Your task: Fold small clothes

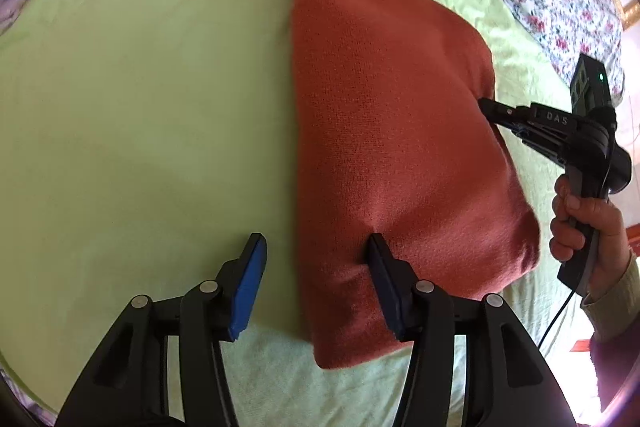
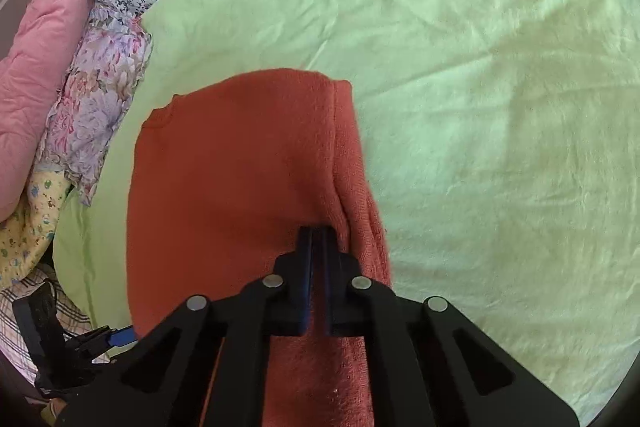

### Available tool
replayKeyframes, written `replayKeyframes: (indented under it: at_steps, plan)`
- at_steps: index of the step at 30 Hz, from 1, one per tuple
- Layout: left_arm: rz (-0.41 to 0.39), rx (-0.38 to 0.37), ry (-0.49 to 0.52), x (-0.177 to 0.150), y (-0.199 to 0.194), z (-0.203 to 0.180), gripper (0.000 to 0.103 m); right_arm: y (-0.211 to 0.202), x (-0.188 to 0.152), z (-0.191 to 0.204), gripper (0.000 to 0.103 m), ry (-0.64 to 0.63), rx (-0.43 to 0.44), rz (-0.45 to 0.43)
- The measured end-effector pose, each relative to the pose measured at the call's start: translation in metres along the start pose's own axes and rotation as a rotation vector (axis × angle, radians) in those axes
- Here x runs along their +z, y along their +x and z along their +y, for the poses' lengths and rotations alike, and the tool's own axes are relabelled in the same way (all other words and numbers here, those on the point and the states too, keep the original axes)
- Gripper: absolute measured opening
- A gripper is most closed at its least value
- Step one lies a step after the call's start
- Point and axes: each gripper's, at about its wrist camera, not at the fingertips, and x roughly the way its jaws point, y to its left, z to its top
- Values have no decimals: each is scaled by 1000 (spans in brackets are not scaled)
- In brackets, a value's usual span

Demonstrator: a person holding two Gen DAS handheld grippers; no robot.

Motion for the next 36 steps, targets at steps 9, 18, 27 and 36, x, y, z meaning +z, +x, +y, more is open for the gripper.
replayKeyframes:
  at_steps: [9,18,27,36]
  plan:
    - [20,59,69,-37,-13,-2,50,-61,-27,5,9,7,106,-54]
    - [-5,103,124,-56,-30,-14,48,-106,-99,19,32,-23,98,-68]
    - [-70,93,219,-82,-60,-27,57,-115,-161,29,40,-17,23,-67]
    - [-158,148,348,-111,-77,-35,73,-120,-208,42,61,-62,-77,-84]
